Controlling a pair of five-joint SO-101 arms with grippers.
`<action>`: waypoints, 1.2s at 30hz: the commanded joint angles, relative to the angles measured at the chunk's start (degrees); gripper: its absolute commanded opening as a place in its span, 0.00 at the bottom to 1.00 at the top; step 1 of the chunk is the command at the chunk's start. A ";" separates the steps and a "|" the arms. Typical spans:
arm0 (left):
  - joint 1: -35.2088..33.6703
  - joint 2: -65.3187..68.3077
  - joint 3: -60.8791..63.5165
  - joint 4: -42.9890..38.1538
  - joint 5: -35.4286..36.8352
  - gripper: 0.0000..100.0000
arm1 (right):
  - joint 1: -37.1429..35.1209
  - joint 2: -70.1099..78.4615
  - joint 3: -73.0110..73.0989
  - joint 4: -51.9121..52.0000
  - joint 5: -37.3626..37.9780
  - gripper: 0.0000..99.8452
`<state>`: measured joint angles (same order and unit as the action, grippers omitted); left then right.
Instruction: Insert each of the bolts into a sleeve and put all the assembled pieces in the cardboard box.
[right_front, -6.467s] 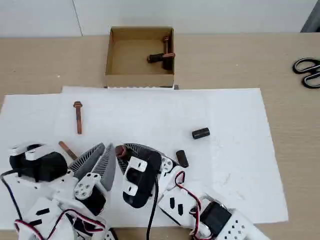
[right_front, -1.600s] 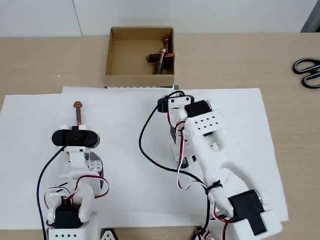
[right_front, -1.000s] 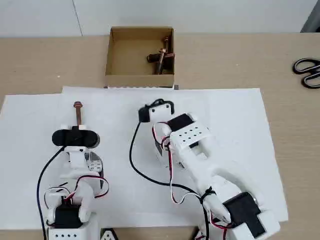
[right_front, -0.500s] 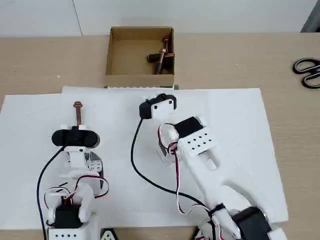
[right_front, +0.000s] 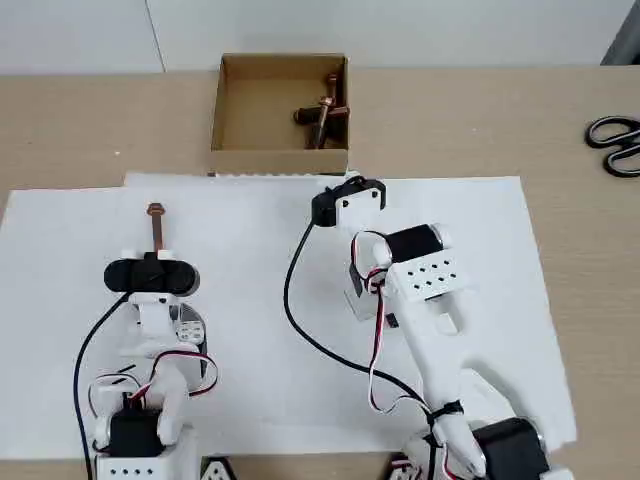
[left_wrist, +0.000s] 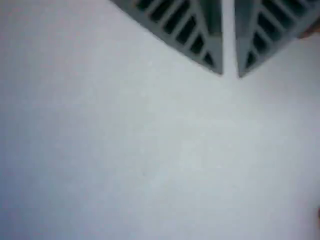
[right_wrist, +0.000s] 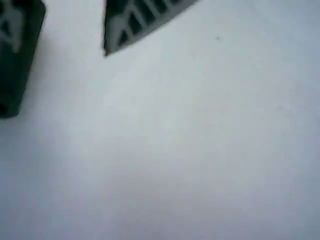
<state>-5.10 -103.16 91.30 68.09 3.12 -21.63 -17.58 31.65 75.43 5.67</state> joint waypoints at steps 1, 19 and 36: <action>-0.18 -0.62 0.13 -1.41 0.44 0.01 | 0.75 -1.89 0.00 -0.04 0.53 0.11; -0.18 -0.62 0.13 -1.41 0.44 0.01 | 5.41 -1.36 6.68 -7.34 5.71 0.17; -0.18 -0.62 0.13 -1.41 0.44 0.01 | 5.32 14.73 7.30 -15.08 5.80 0.01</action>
<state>-5.10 -103.16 91.30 68.09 3.12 -16.00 -5.89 38.42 62.15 11.21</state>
